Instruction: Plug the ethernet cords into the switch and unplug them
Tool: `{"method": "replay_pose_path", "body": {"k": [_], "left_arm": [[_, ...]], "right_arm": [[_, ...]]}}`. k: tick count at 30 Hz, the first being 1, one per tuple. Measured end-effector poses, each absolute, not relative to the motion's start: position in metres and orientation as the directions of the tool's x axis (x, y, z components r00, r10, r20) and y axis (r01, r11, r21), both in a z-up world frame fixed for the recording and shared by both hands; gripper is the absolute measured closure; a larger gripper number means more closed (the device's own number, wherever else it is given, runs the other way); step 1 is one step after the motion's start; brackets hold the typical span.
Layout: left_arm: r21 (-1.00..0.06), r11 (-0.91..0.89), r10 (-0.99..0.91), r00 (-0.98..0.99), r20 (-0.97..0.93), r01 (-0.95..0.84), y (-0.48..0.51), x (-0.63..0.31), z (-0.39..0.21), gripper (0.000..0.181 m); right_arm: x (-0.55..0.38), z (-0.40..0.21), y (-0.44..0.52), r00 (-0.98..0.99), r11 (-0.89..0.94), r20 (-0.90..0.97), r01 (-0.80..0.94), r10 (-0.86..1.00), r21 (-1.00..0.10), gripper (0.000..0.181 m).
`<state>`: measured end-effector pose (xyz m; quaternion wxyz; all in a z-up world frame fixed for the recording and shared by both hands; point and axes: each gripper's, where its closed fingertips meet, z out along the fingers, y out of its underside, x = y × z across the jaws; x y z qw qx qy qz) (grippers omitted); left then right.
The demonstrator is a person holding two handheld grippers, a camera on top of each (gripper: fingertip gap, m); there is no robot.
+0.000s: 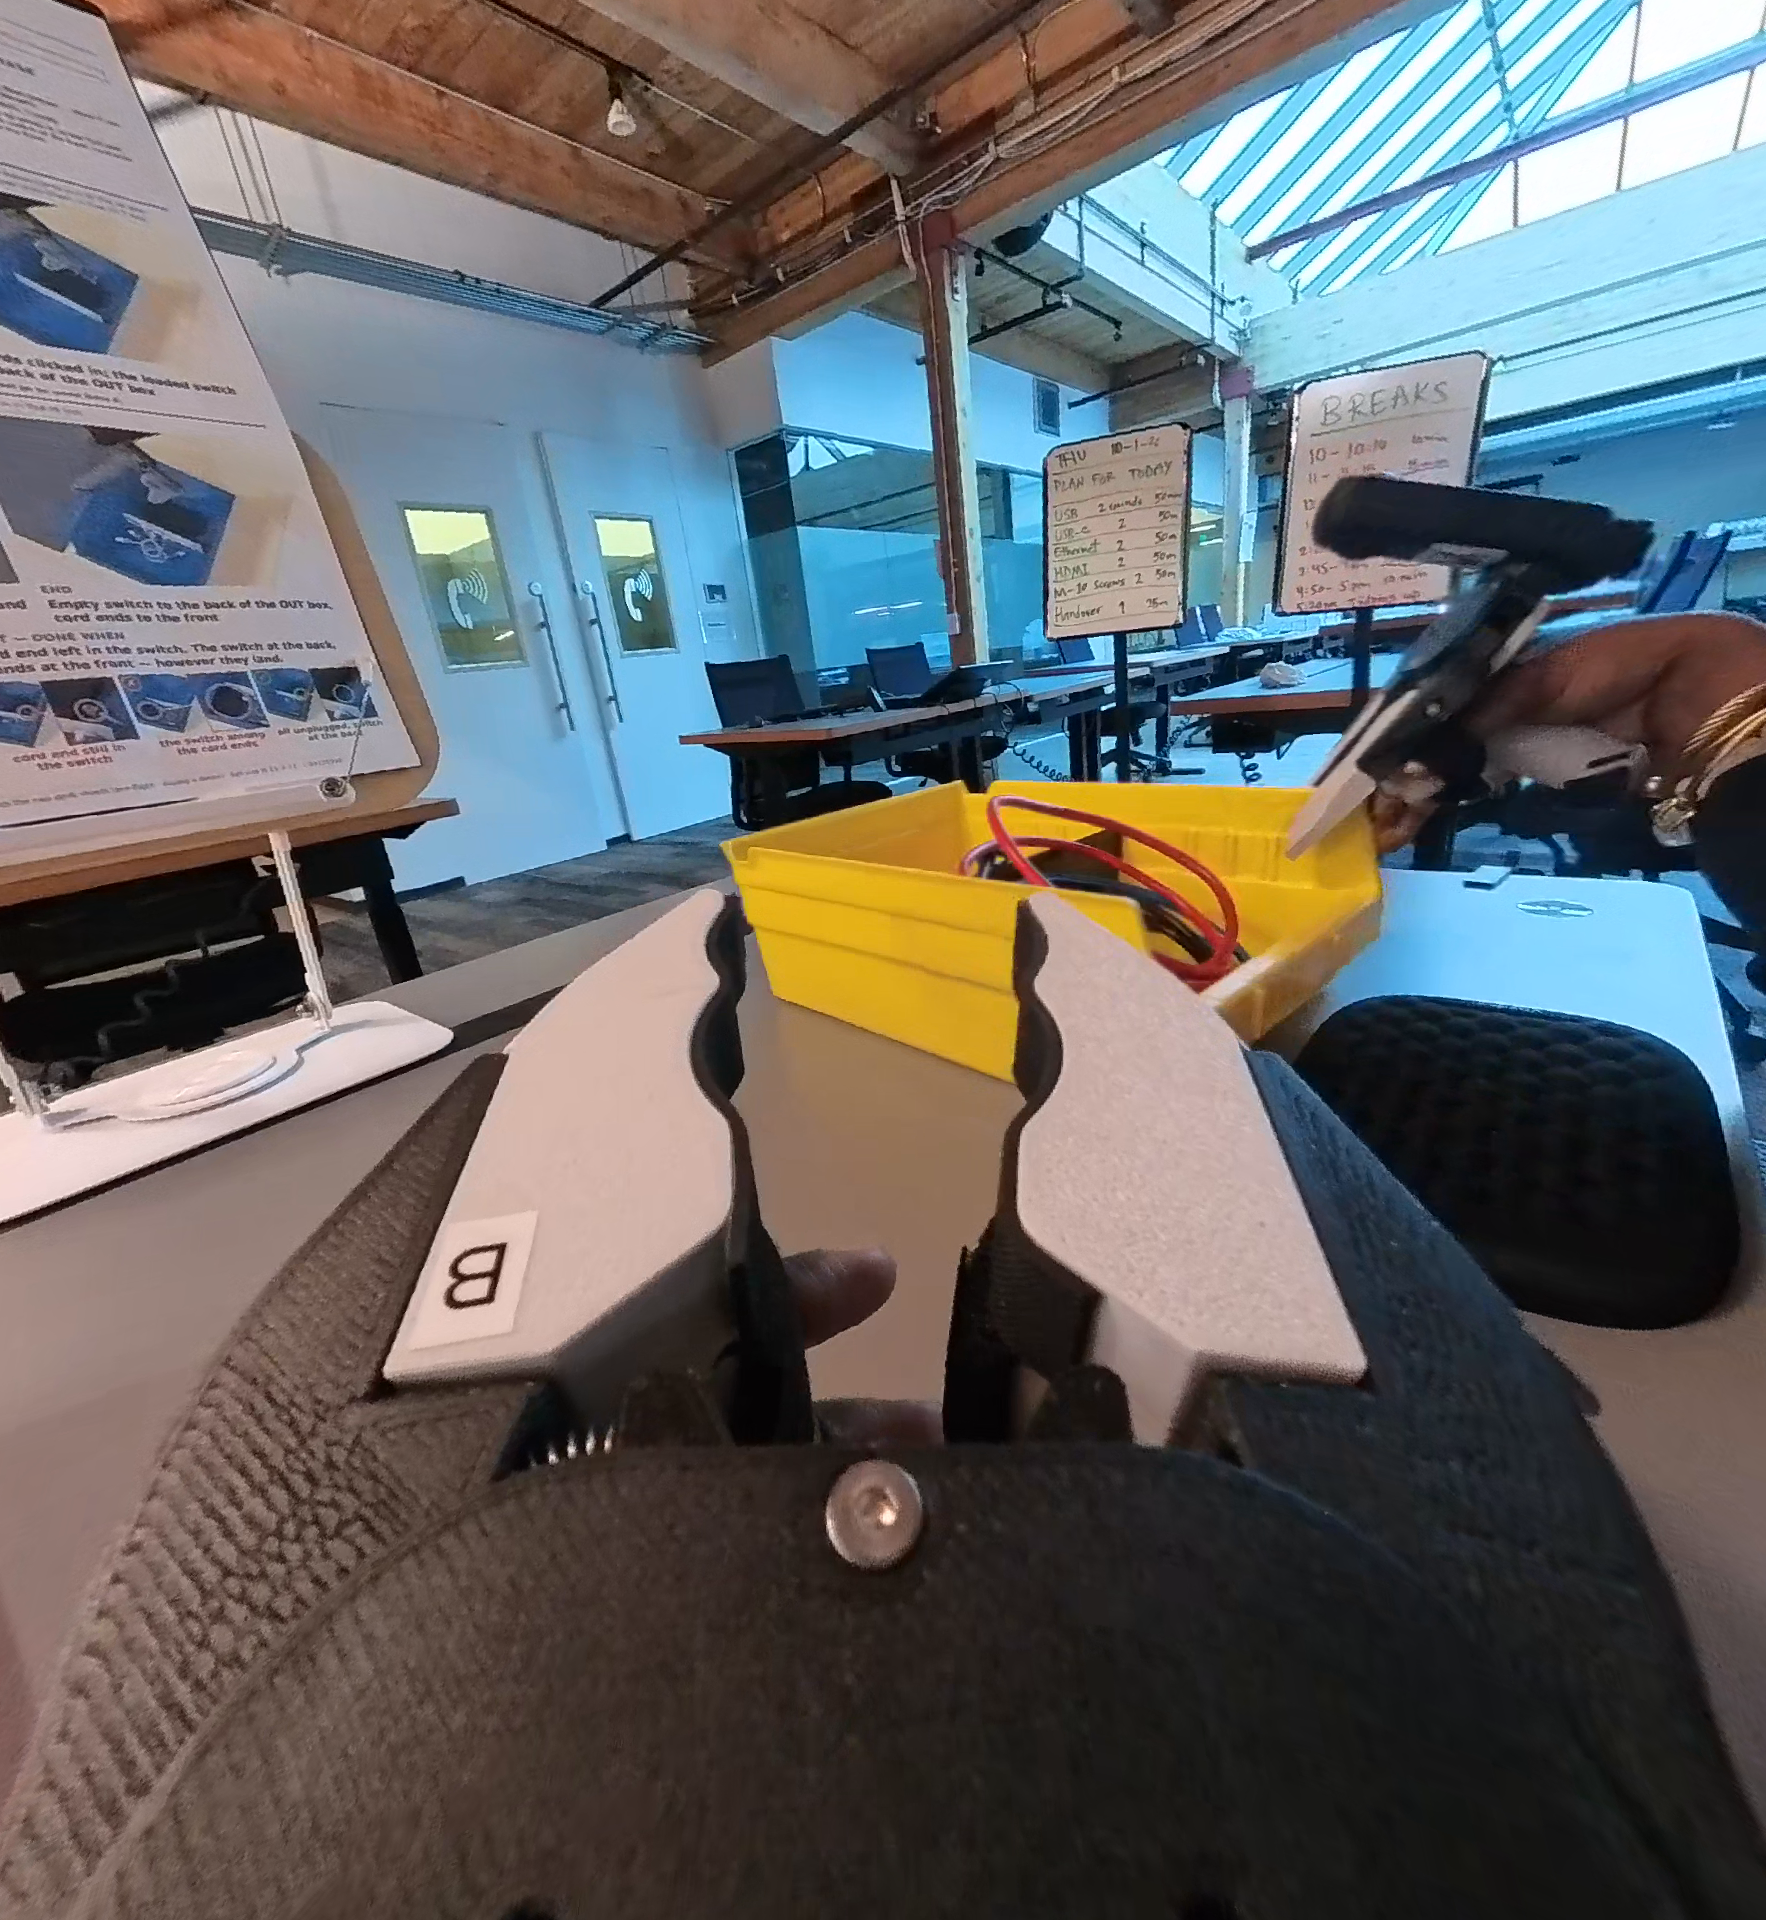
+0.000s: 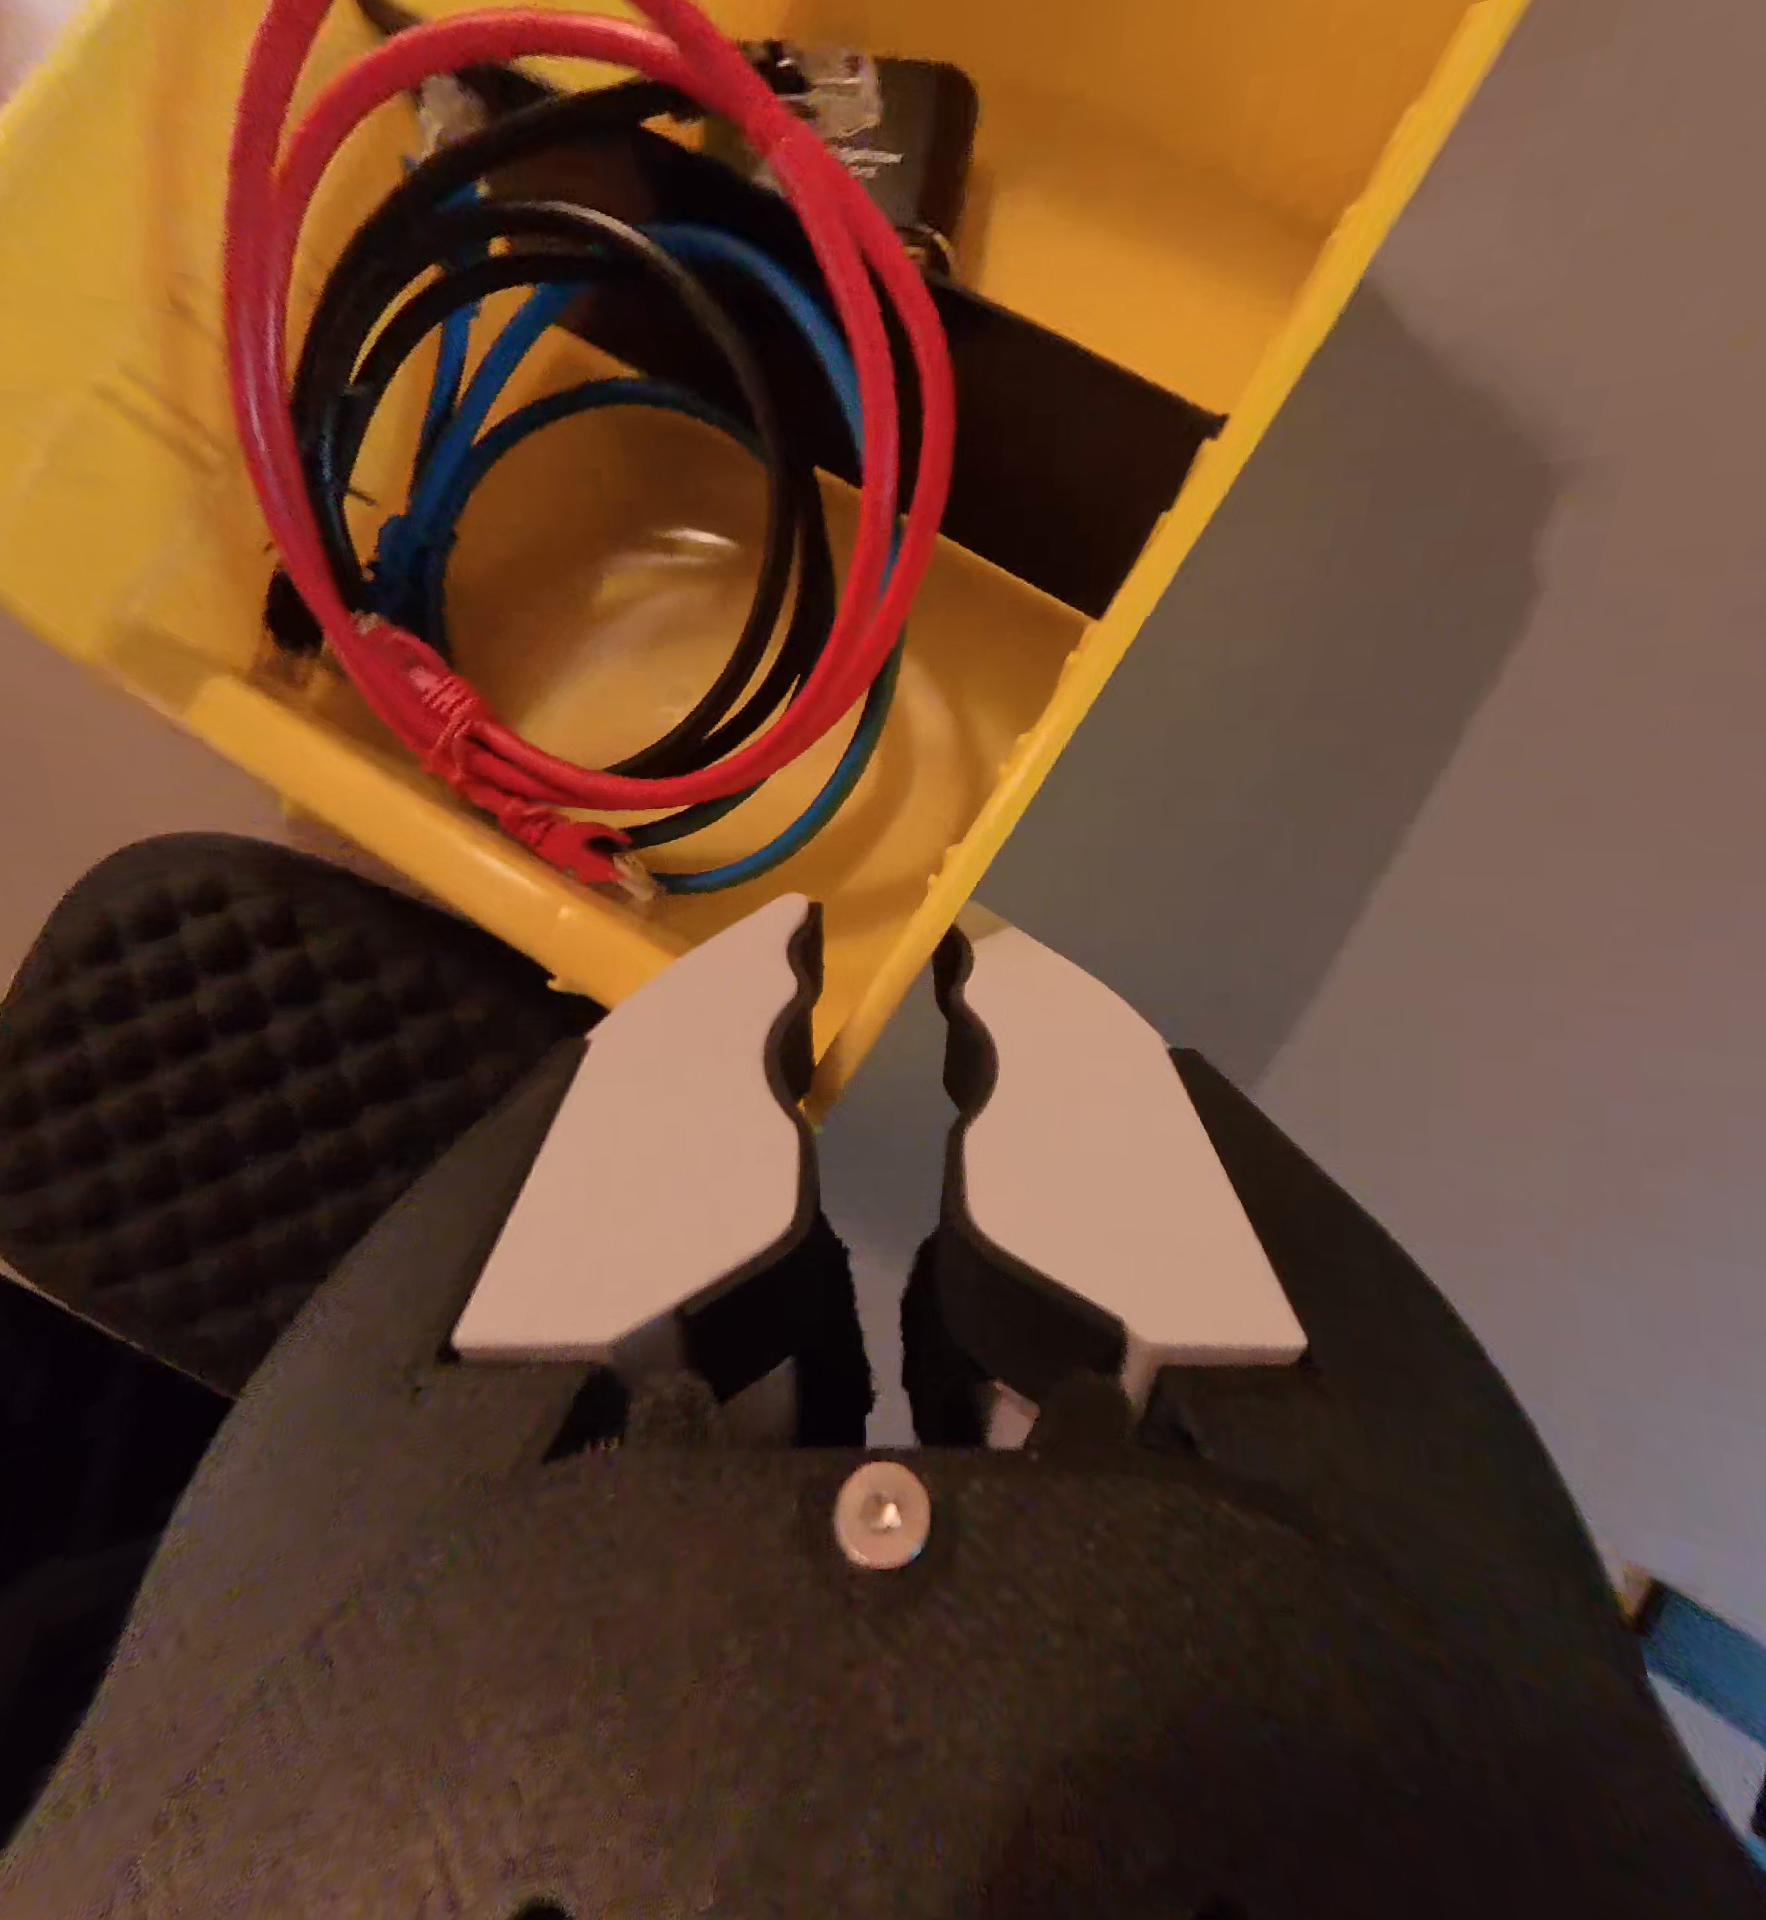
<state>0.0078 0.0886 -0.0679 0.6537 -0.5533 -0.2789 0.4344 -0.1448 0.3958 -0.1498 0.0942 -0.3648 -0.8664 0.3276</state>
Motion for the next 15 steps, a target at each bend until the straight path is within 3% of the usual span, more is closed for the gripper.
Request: {"method": "replay_pose_path", "body": {"k": [15], "left_arm": [[-0.968, -0.001, 0.871, 0.474, -0.124, -0.251, 0.090, 0.008, -0.070, 0.132]], "right_arm": [[-0.137, -0.152, 0.285, -0.843, 0.694, 0.043, 0.411, 0.537, -0.591, 0.154]]}}
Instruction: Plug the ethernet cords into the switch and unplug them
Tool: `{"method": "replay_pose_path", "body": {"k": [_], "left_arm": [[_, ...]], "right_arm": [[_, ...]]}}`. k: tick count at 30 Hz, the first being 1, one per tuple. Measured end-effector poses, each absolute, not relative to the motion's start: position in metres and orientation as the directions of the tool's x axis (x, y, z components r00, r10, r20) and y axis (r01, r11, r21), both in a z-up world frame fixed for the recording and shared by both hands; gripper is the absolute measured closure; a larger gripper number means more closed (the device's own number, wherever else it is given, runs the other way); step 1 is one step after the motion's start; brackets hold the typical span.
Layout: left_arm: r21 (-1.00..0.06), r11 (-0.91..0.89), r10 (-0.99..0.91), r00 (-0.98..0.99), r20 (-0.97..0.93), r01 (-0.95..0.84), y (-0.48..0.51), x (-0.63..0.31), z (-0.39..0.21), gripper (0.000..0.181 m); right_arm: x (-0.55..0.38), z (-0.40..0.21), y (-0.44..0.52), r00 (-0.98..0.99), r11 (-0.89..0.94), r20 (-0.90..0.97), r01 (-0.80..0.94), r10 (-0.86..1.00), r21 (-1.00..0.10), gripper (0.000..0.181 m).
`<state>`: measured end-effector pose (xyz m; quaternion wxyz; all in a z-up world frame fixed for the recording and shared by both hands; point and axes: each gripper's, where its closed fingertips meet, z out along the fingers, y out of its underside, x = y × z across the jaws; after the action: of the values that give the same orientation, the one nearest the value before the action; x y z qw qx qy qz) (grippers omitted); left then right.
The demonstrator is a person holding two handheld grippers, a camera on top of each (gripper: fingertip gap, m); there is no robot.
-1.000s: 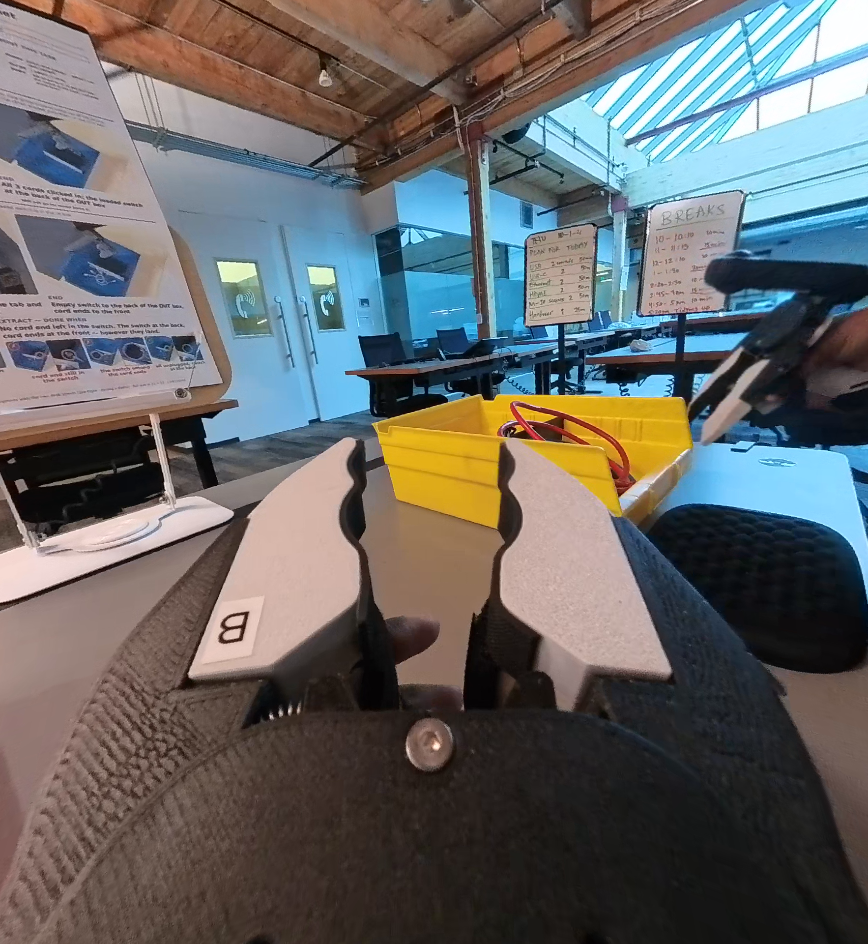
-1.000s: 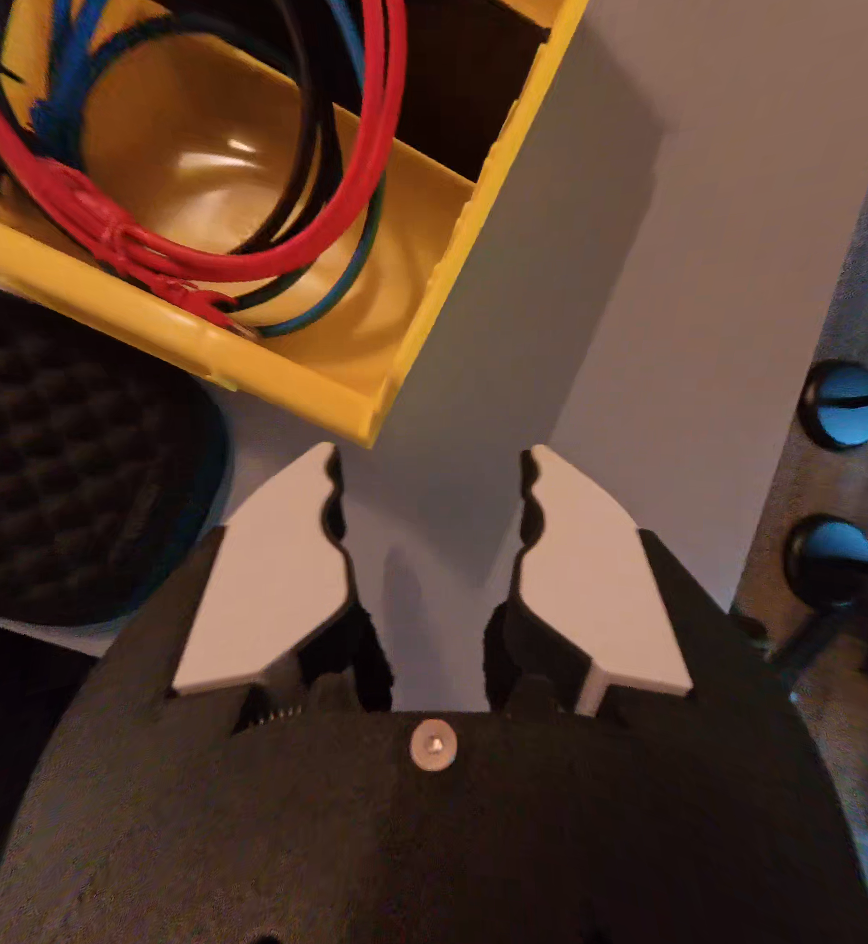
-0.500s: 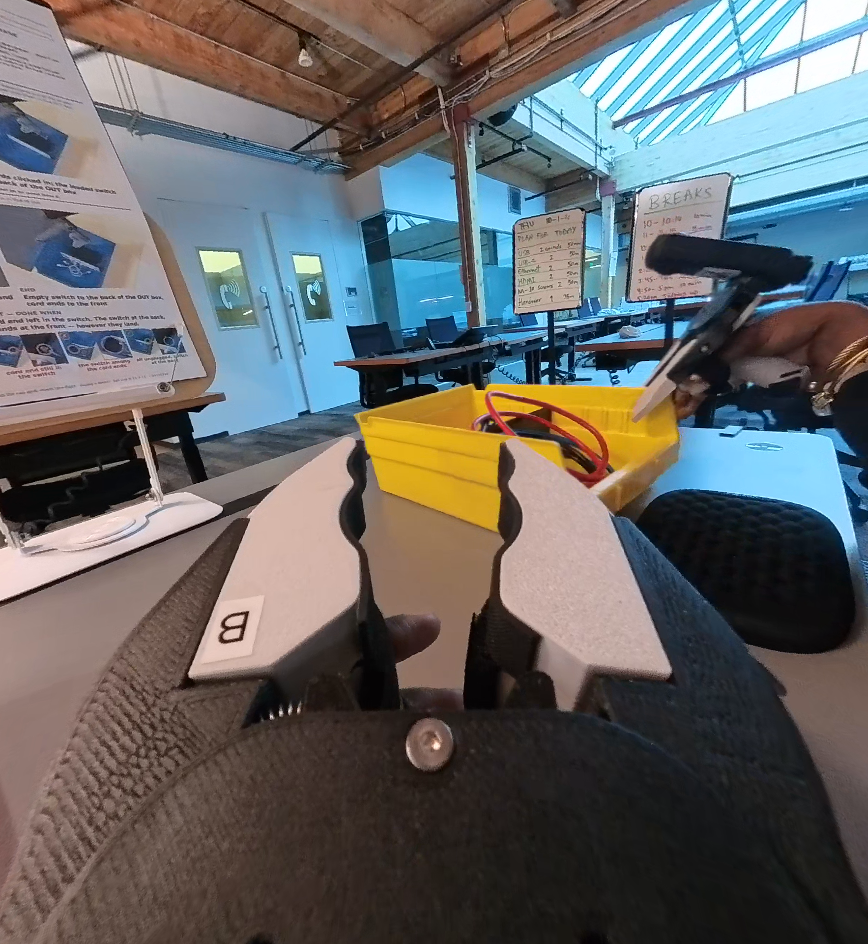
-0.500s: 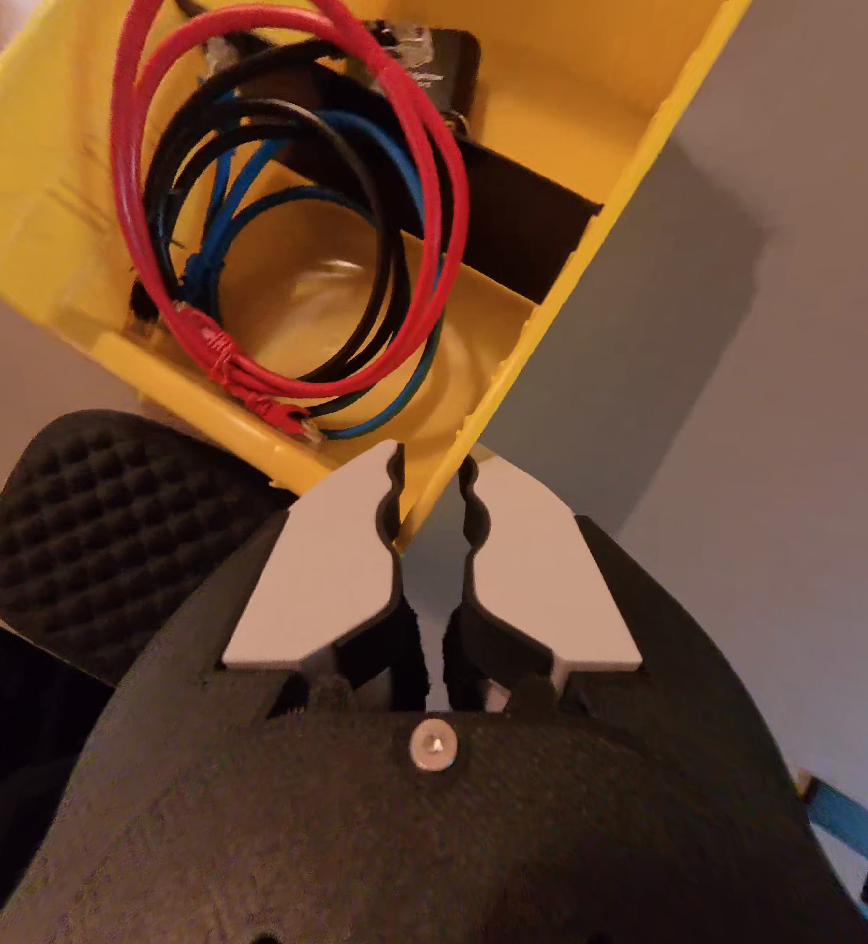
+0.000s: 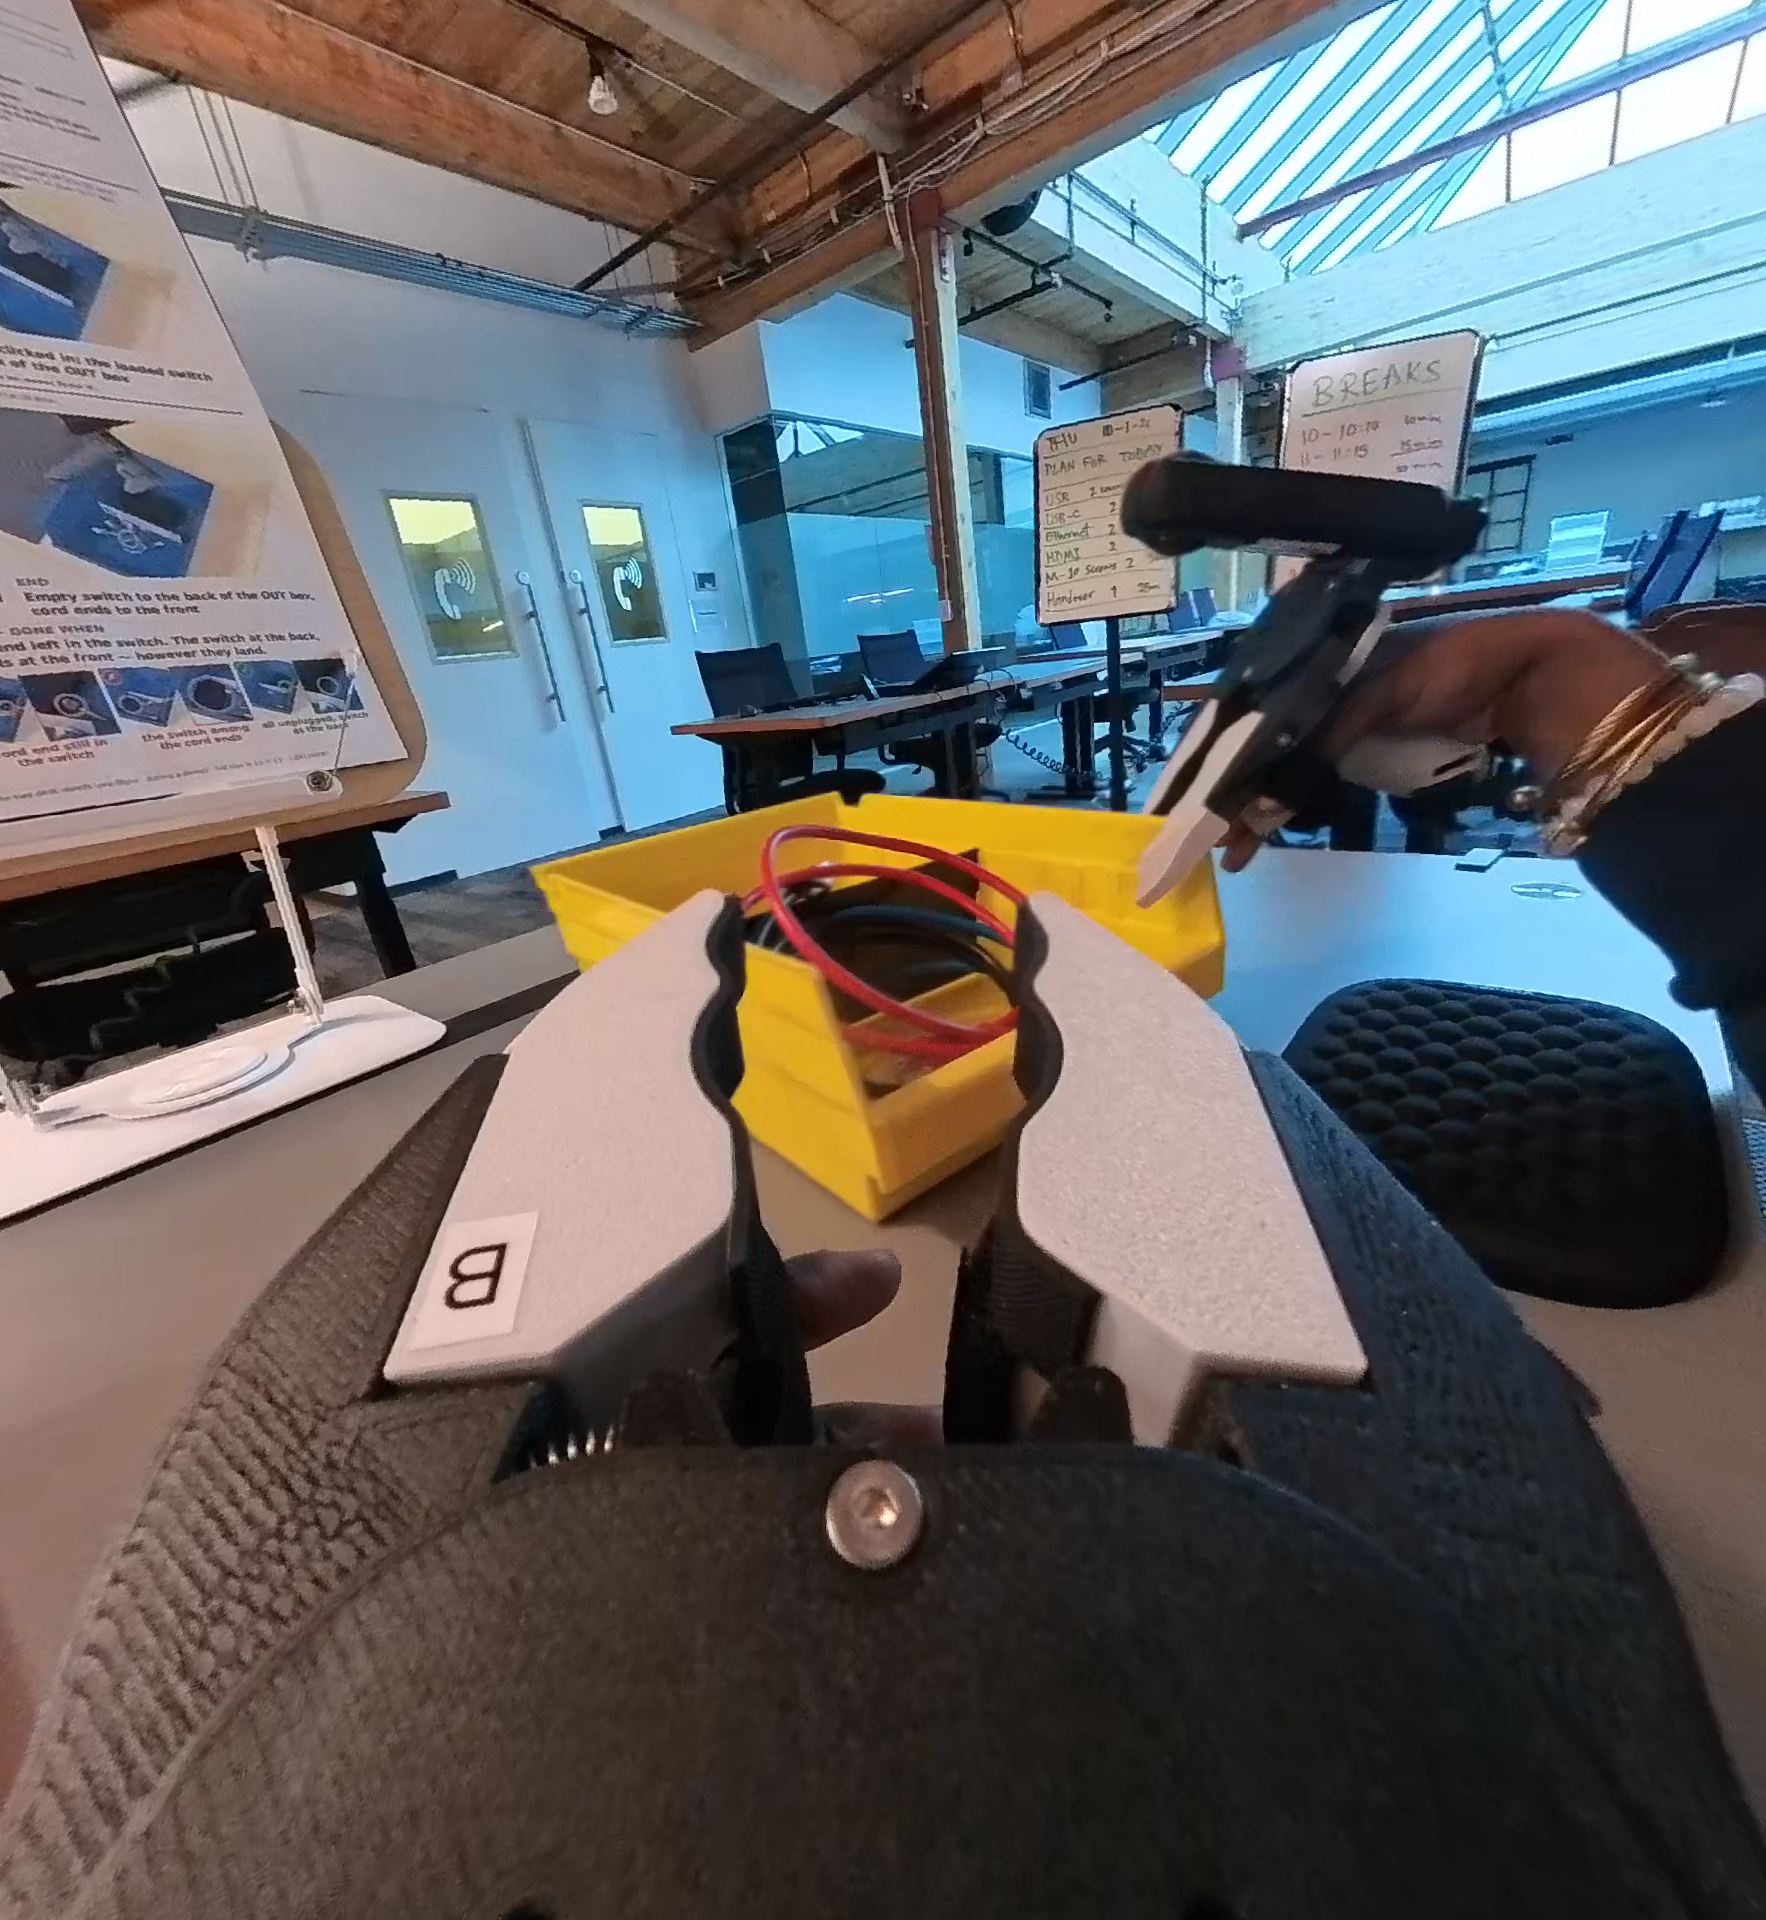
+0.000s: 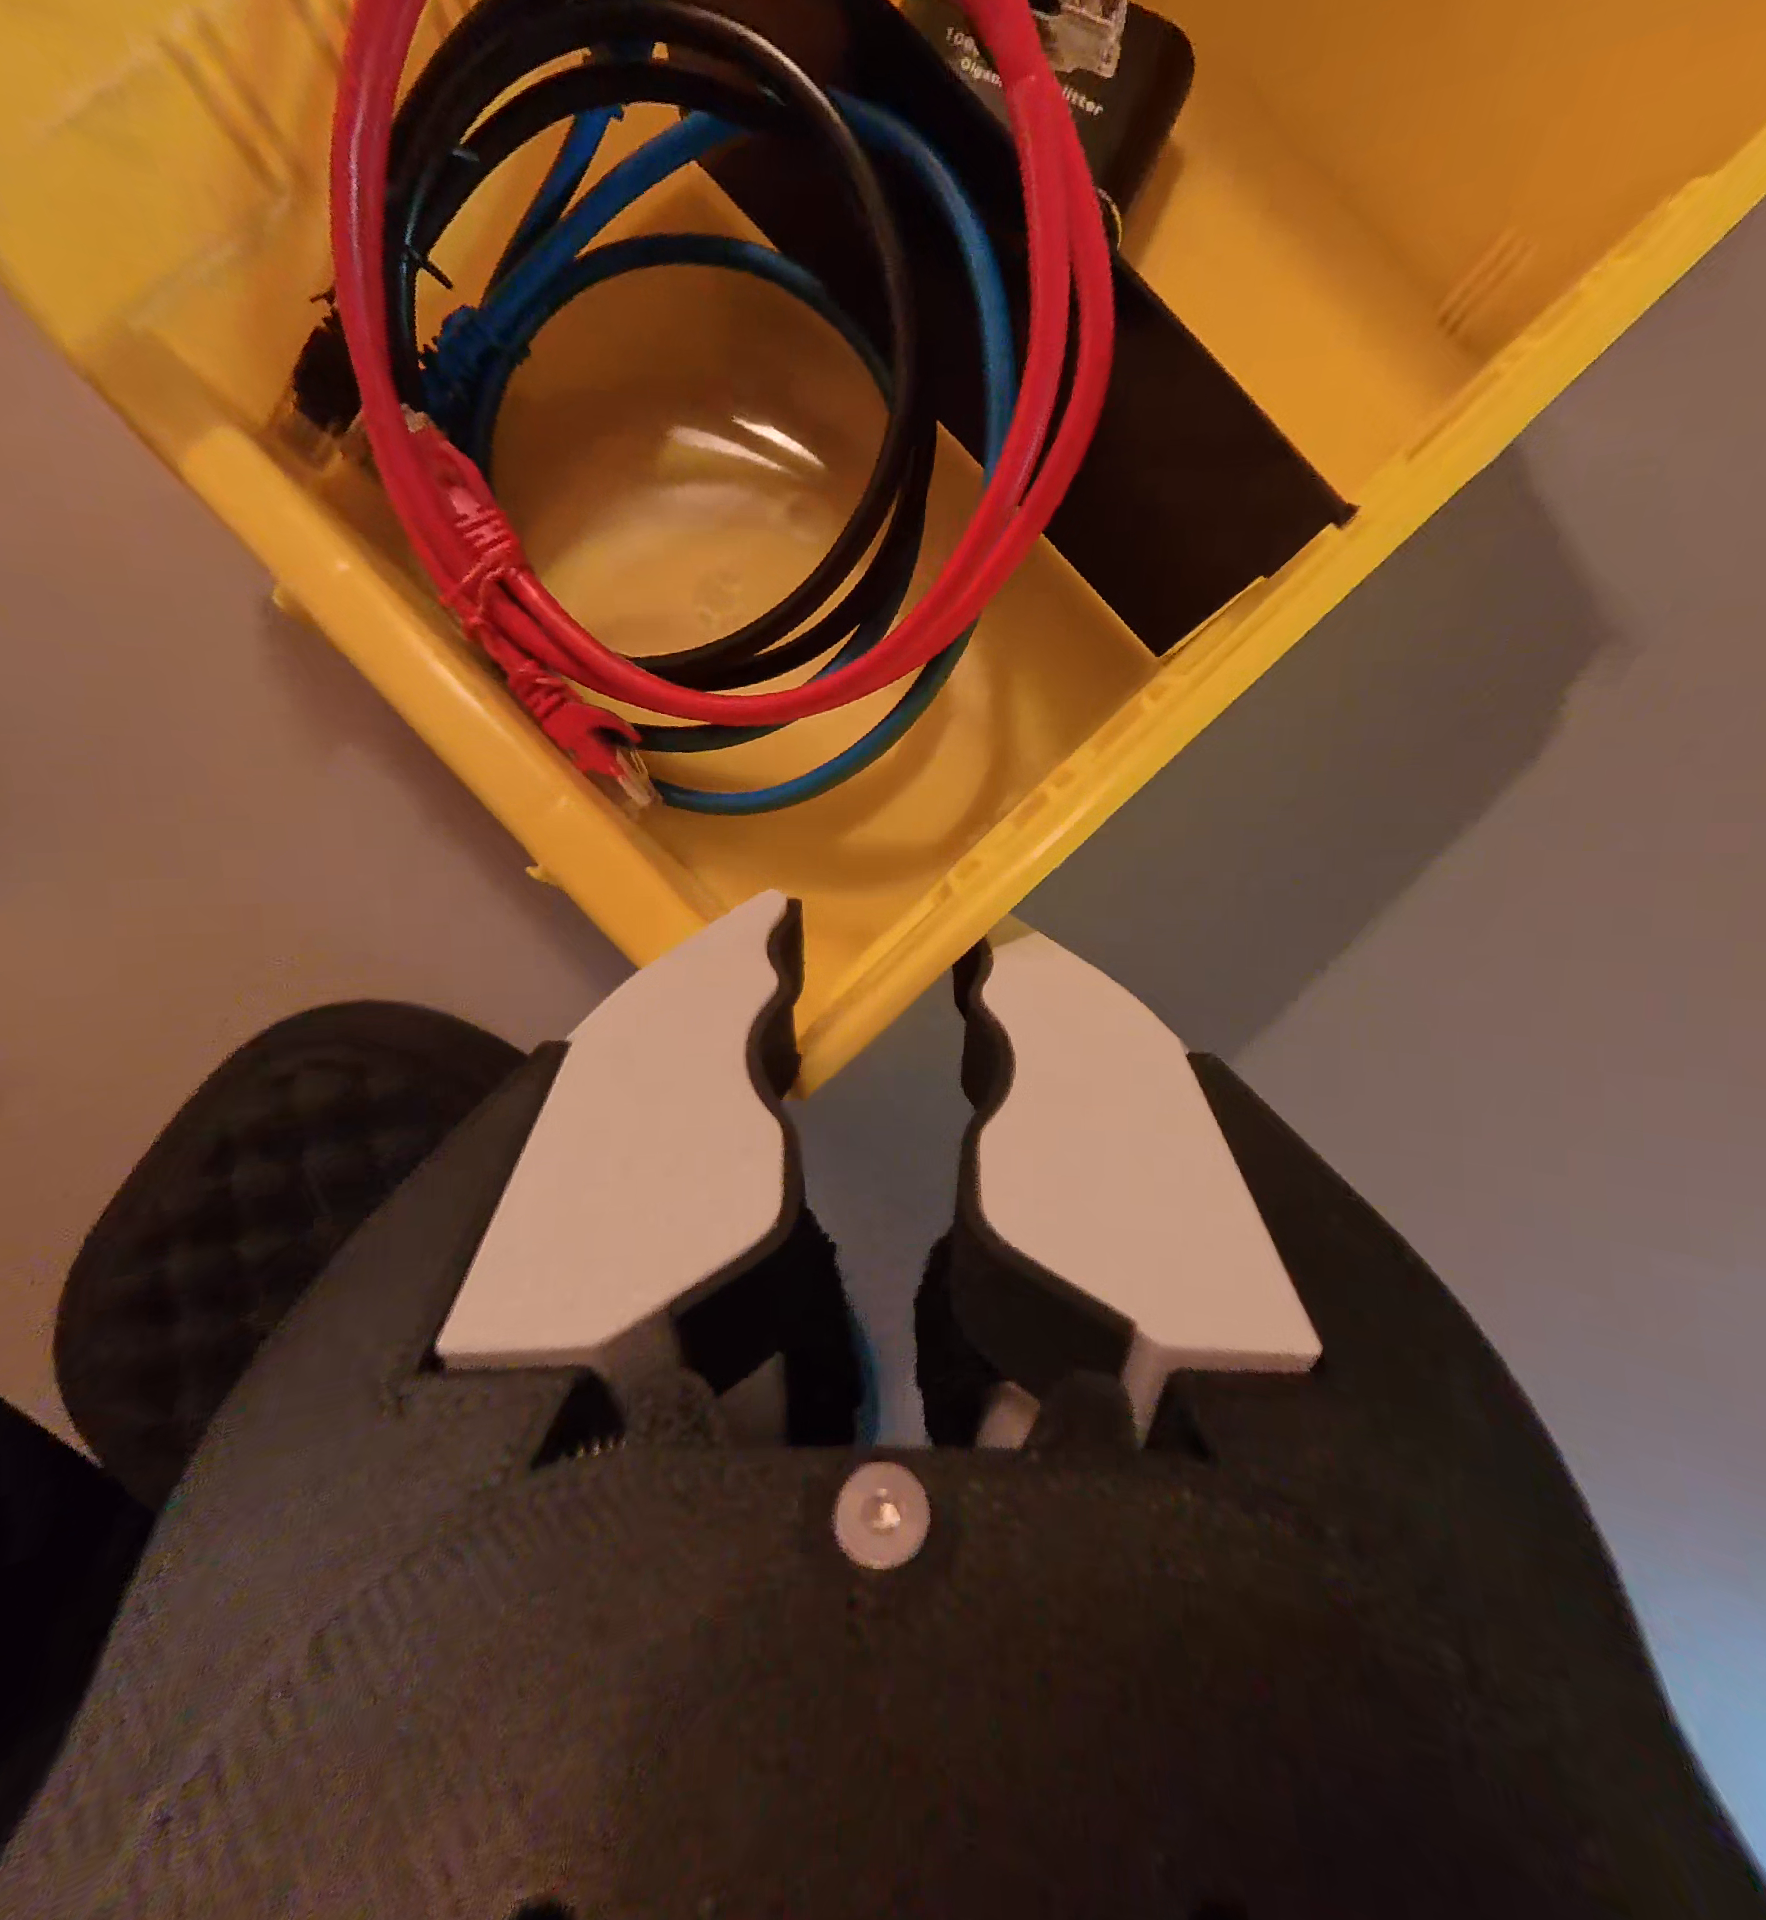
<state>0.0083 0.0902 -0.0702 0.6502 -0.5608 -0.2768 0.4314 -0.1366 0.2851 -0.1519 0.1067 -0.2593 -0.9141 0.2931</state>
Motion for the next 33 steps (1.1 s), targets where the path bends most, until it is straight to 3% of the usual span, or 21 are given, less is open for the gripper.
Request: {"method": "replay_pose_path", "body": {"k": [9, 15, 22, 33], "left_arm": [[-0.962, -0.018, 0.854, 0.497, -0.156, -0.271, 0.097, 0.013, -0.069, 0.133], [-0.962, -0.030, 0.847, 0.504, -0.169, -0.272, 0.099, 0.014, -0.070, 0.135], [-0.956, -0.052, 0.848, 0.494, -0.195, -0.288, 0.100, 0.014, -0.070, 0.135], [-0.952, -0.047, 0.847, 0.493, -0.198, -0.301, 0.100, 0.016, -0.067, 0.136]], "right_arm": [[-0.113, -0.154, 0.182, -0.917, 0.730, 0.155, 0.183, 0.369, -0.659, 0.147], [-0.123, -0.149, 0.125, -0.859, 0.558, 0.158, 0.167, 0.487, -0.813, 0.155], [-0.128, -0.146, 0.105, -0.794, 0.560, 0.315, 0.038, 0.520, -0.828, 0.161], [-0.137, -0.142, 0.061, -0.822, 0.347, 0.200, -0.002, 0.534, -0.938, 0.163]]}}
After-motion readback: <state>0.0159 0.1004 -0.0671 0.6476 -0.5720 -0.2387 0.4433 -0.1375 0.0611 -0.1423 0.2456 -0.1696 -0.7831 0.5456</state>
